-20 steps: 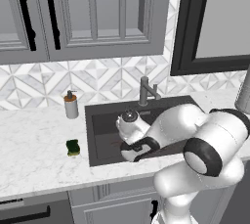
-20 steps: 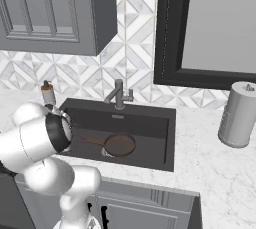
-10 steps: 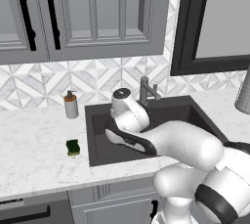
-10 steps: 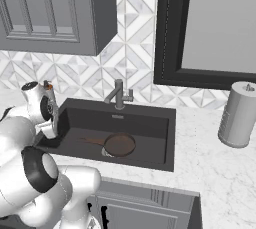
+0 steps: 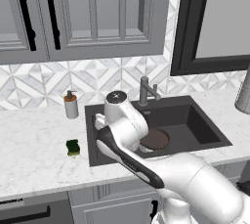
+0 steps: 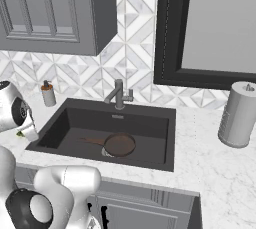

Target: Pick the pan and sponge and place them into the sink. Then turn on the water.

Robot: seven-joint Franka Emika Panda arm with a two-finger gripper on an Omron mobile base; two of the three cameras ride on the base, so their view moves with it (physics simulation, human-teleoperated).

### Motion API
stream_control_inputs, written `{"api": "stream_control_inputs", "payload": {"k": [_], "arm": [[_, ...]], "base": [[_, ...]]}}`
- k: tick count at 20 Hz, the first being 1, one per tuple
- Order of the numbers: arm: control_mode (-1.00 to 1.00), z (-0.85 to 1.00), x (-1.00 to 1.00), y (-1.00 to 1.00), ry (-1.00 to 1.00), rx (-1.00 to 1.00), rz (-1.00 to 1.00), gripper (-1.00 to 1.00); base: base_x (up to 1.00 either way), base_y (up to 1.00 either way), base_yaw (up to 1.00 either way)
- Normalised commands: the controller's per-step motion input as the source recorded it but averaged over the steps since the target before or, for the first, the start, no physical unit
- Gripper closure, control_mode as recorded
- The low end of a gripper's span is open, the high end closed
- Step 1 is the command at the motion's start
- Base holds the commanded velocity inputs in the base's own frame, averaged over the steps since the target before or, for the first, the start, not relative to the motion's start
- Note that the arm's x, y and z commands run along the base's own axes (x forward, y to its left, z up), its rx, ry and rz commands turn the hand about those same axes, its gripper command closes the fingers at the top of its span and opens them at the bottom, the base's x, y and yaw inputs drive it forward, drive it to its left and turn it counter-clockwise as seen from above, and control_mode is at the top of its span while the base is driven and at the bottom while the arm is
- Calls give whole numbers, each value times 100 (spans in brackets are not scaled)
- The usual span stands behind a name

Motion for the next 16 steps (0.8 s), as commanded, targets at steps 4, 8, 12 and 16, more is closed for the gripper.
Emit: {"api": "stream_control_inputs", "payload": {"k": [4,8,12,16], "arm": [[-100,0,-21,33,16,-2,77,-100],[-100,0,1,32,7,0,59,-100],[-100,0,8,48,0,0,38,-100],[-100,0,13,62,0,0,7,-100]], "base": [[0,0,0],[0,0,0],[0,0,0],[0,0,0]]}}
